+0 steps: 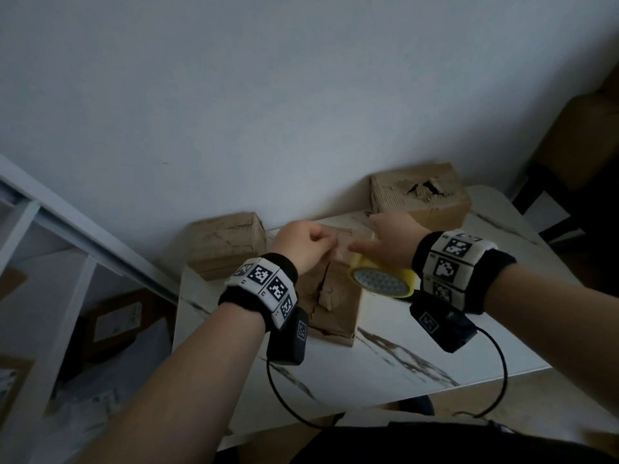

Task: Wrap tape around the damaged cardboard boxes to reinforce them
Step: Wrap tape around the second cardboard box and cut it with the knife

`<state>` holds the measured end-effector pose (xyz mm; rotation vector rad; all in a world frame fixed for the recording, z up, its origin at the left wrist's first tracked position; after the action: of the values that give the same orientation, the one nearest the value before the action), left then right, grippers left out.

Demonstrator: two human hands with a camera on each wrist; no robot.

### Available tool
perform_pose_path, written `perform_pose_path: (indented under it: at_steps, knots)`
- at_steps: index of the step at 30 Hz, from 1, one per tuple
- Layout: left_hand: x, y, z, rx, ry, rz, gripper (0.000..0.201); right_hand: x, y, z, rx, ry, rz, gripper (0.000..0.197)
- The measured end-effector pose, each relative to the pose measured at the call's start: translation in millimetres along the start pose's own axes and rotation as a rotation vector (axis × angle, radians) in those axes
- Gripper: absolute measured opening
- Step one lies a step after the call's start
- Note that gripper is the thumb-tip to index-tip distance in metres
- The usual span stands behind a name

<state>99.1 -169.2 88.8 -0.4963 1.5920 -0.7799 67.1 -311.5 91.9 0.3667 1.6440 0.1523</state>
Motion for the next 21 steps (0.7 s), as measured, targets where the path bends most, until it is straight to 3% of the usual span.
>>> perform_pose_path:
  at_steps: [5, 11, 19, 21]
  knots:
    - [-12, 14, 10, -0.05, -0.068, 0.011, 0.029, 4, -9, -2, 0.105, 0.101, 0.212, 0.06]
    - [-22, 31, 21, -0.133, -0.086, -0.026, 0.029, -3, -10, 2, 0.223, 0.064, 0.565, 0.038]
    - [-17, 41, 26, -0.144, -0.076, 0.023, 0.028, 0, -3, 1, 0.155, -0.051, 0.482, 0.041]
    - [-21, 44, 29, -0.166, -0.118, -0.001, 0.029, -3, -4, 0, 0.136, -0.085, 0.365, 0.048]
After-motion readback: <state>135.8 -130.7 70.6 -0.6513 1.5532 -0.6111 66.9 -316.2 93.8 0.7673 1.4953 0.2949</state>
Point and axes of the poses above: each hand's wrist, its own z-axis towards the middle knuckle, its own x-axis out of the palm, y = z × x, the point moved 7 cm from there along z, towards the middle knuckle, and after that the axes turned 14 degrees about -y, right-handed, at the moved point
